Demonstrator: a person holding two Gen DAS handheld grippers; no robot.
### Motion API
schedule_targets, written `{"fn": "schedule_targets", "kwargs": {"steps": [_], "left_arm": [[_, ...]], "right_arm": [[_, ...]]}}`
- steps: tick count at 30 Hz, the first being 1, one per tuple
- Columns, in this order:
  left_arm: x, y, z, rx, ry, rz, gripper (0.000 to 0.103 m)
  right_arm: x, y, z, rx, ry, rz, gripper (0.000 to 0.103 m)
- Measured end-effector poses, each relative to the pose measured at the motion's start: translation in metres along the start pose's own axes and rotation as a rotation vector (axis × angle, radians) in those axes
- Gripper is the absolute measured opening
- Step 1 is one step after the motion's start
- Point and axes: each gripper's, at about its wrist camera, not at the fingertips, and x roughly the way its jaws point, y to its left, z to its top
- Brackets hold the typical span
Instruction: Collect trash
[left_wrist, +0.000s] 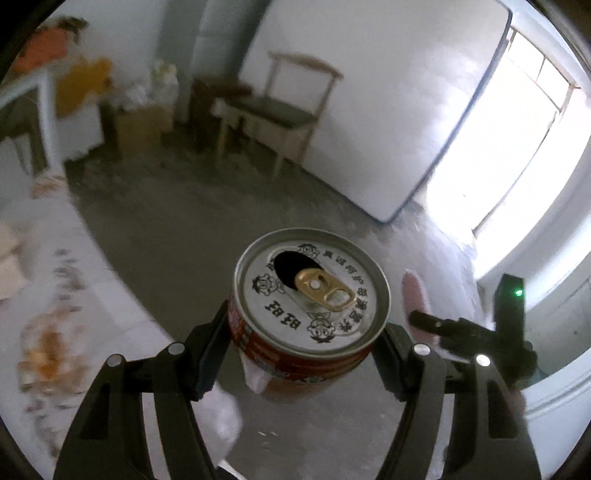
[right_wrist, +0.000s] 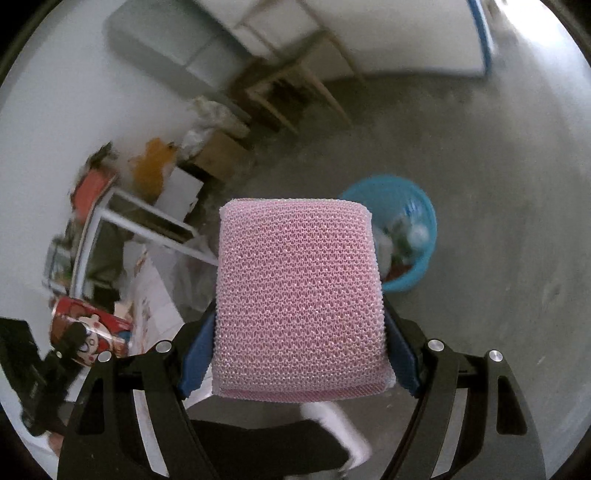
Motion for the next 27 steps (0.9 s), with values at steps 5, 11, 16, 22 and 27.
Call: {"fn": "schedule_targets", "kwargs": {"steps": [5,11,16,22,27], "left_arm": [[0.073,-0.02,0.015,-0.019,0.123,-0.028,0.067],[0.146,-0.031,0.04,-0.057,0.197,-0.023,0.068],[0.193,-0.023,0.065,-0.16,0.197,0.014,0.078],[0.181,-0.011,0.06,-0.165,0.184,0.003,0.078],[0.16,0.001,0.056,-0.153,0.151,-0.005,0.078]], "right_arm": [[0.046,-0.048,0.013,0.15,0.087,0.023,0.076],[0.087,-0.069,0.049,0.219,0.112,0.027,0.078],[0.135,-0.073,0.089,0.202,0.09,0.003,0.084],[0.176,-0.092,0.09,0.215,0.131,-0.073,0.085],[0.173,-0.1,0.078,0.216,0.129,-0.055,0.085]]}}
